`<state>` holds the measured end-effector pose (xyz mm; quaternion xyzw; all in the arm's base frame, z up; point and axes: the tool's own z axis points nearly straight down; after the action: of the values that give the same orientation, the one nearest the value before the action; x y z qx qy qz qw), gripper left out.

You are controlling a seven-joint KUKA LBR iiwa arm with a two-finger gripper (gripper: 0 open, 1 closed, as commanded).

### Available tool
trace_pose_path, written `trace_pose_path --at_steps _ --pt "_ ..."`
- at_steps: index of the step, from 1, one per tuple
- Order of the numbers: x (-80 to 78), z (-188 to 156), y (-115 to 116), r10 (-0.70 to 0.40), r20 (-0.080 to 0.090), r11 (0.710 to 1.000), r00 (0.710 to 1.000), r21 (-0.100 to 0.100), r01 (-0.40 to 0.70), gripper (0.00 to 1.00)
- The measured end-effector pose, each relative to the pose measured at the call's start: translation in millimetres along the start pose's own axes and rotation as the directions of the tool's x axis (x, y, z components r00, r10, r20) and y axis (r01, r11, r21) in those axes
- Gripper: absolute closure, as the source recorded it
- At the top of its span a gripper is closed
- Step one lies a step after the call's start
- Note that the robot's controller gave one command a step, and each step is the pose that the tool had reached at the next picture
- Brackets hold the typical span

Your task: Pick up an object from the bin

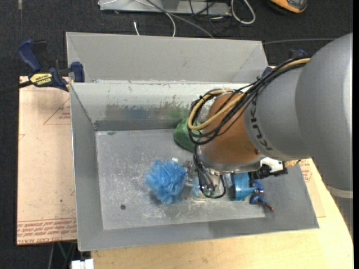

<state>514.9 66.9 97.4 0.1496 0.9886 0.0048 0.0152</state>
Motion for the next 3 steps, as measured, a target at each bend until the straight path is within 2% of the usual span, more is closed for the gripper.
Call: trace_pose_path --at_steps 1,2,3 --pt "2.5 17 -1 0.034 -0.006 0.999 0.999 0.003 -0.034 1.0" --pt "18.8 24 -4 0.017 -0.004 1.0 1.0 0.001 -0.017 1.0" --pt "21.2 27 7 -0.053 -0.001 0.999 0.999 0.0 0.053 1.0"
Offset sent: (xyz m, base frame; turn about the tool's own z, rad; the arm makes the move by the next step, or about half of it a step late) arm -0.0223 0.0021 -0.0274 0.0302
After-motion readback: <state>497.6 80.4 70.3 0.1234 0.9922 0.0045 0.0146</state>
